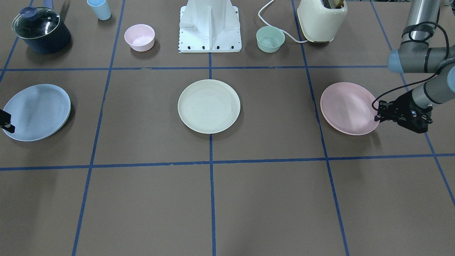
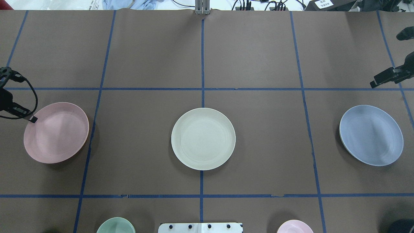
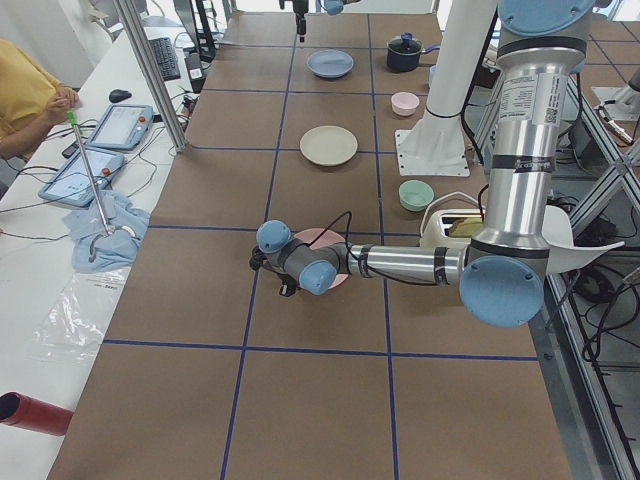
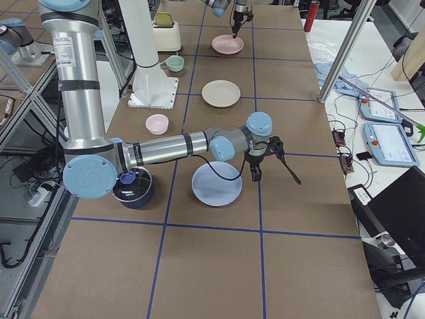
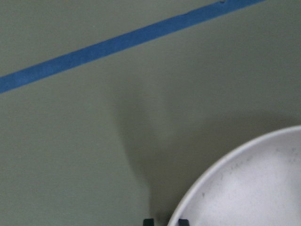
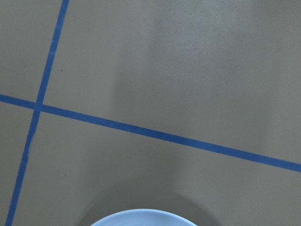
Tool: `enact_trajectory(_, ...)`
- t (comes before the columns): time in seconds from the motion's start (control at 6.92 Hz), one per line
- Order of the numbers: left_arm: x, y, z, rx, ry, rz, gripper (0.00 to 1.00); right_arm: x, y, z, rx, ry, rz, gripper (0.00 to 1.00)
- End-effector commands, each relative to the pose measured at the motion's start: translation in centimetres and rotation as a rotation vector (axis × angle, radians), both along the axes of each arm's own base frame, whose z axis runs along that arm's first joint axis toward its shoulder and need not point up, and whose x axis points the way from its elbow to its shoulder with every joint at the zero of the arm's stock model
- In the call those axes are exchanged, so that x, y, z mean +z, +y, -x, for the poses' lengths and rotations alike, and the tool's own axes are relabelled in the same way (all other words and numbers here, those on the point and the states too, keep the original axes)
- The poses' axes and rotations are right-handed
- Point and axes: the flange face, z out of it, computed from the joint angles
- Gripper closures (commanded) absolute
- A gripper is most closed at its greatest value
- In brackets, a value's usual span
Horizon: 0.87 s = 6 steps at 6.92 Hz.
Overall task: Stack three plates with pink and blue
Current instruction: 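Lift the pink plate and carry it over the cream plate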
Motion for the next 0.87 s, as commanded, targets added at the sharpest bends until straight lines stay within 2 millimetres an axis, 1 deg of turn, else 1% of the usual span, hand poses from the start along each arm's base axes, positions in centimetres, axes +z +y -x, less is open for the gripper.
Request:
enact_trajectory(0.0,-10.2,-0.2,-0.4,-0.012,0.147,0.059,1.00,-0.3,-0.1,0.1,-0.004,-0.010,-0.001,0.00)
enact_trajectory(0.14,-16.1,-2.2,-1.7,-0.082,0.180,0.130,1.00,0.1,0.0,0.1,-0.004,-0.005,0.004,0.00)
enact_trajectory(0.29,-20.9,-3.4,-3.7,-0.114,0.211,0.189,1.00,0.2,0.0,0.1,-0.003,-0.004,0.007,0.00)
enact_trajectory(0.43,-24.6,-2.8,-6.6,-0.109,0.229,0.244,1.00,0.2,0.0,0.1,-0.004,-0.004,0.006,0.00)
enact_trajectory(0.58,-29.8,-1.9,-12.3,-0.082,0.241,0.306,1.00,0.2,0.0,0.1,-0.003,-0.005,0.005,0.00)
enact_trajectory(0.72,-33.5,-0.8,-17.1,-0.114,0.233,0.325,1.00,0.4,0.1,0.0,-0.003,-0.003,0.010,0.00)
